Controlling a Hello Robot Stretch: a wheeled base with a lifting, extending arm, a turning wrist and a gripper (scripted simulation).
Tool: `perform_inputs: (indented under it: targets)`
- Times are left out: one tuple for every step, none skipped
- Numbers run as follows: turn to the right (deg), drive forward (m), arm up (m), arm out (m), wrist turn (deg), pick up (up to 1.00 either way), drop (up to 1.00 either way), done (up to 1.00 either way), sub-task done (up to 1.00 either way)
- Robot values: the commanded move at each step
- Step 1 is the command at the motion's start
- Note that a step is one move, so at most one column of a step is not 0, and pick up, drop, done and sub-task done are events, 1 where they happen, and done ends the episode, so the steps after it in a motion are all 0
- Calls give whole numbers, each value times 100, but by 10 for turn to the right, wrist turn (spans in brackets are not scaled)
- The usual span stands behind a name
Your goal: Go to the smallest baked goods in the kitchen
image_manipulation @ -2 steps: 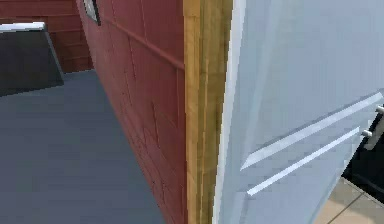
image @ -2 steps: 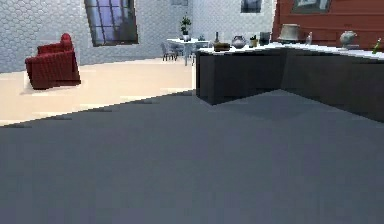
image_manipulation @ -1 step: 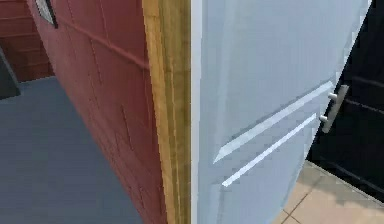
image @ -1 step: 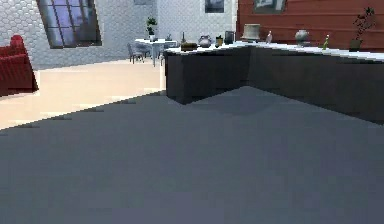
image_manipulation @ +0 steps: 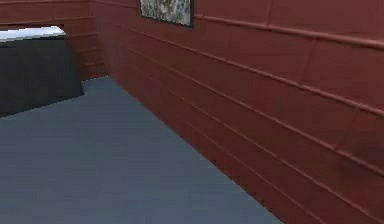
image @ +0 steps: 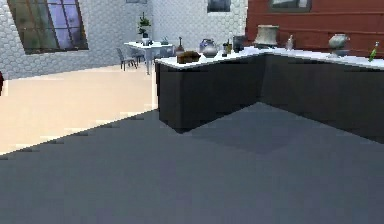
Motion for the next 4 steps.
perform_inputs:
  targets:
    - [0,100,0,0,0,0,0,0,0]
    - [30,0,0,0,0,0,0,0,0]
    - [0,55,0,0,0,0,0,0,0]
    - [450,0,0,0,0,0,0,0,0]
